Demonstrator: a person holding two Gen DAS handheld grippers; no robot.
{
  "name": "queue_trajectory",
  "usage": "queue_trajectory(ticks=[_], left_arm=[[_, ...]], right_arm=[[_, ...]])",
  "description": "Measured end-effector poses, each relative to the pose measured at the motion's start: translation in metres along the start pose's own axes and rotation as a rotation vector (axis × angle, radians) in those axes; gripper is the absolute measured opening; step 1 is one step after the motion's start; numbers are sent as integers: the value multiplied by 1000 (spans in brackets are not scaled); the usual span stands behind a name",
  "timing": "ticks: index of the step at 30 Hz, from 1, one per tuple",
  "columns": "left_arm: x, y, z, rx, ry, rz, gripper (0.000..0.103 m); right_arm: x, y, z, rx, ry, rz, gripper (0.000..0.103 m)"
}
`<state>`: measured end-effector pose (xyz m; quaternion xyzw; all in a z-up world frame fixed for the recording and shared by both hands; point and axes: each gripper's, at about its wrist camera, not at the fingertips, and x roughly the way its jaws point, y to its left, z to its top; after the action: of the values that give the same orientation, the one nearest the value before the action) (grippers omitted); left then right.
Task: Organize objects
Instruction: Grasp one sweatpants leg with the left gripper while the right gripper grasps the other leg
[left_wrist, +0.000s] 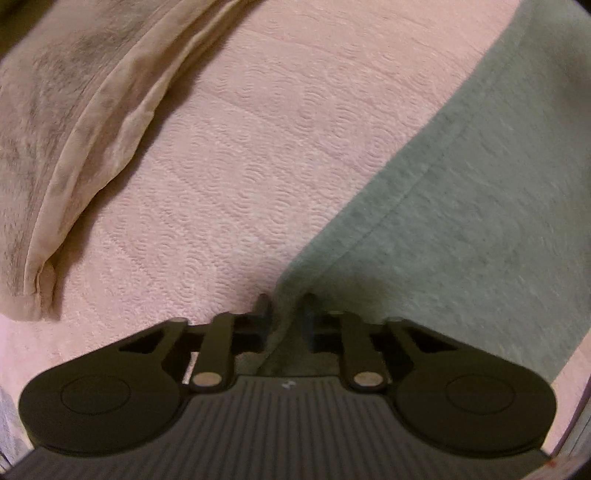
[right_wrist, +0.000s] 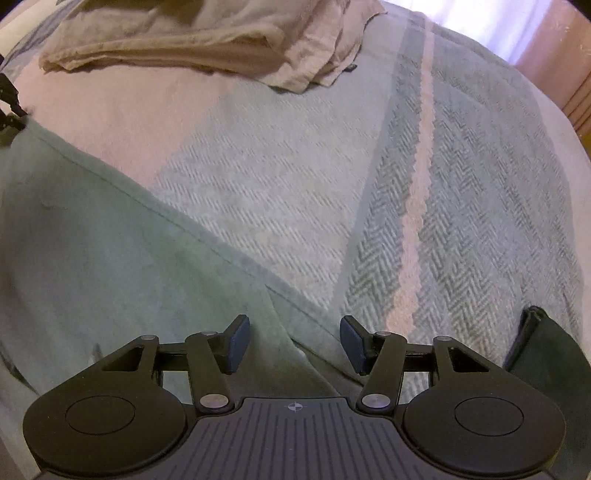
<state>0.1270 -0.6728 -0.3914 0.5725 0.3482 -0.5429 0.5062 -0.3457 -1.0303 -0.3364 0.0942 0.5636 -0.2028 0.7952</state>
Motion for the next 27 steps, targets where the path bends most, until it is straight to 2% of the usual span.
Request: queue_trajectory(ticks=[2, 6, 10, 13, 20, 21, 22, 23, 24, 27], left_arm=[[-7, -7, -3, 28, -3, 30, 3], [-37, -14, -16, 5, -45, 81, 3], [-73, -21, -27, -49, -88, 122, 3], [-92, -35, -40, -47, -100, 152, 3], [-115, -72, -58, -40, -75, 189, 3], [-117, -78, -60, -37, -67, 193, 3], [-119, -83, -61, -35, -60, 200, 3], [-121, -86, -61, -32, -56, 209, 3], [-124, -89, -60, -31, -53, 220, 3], [-143, -91, -52, -29, -67, 275, 3]], right_arm=[[-3, -5, -2, -9, 11, -11, 52], [-6, -20, -3, -86, 34, -9, 52], [12, -35, -1, -173, 113, 43, 52], [36, -43, -2, -224, 167, 67, 52], [72, -50, -8, -287, 202, 174, 52], [73, -52, -9, -267, 197, 183, 50], [72, -54, -10, -240, 197, 190, 41], [69, -56, -10, -205, 205, 214, 20], [65, -56, -11, -180, 209, 232, 13], [38, -53, -13, -181, 145, 194, 7]])
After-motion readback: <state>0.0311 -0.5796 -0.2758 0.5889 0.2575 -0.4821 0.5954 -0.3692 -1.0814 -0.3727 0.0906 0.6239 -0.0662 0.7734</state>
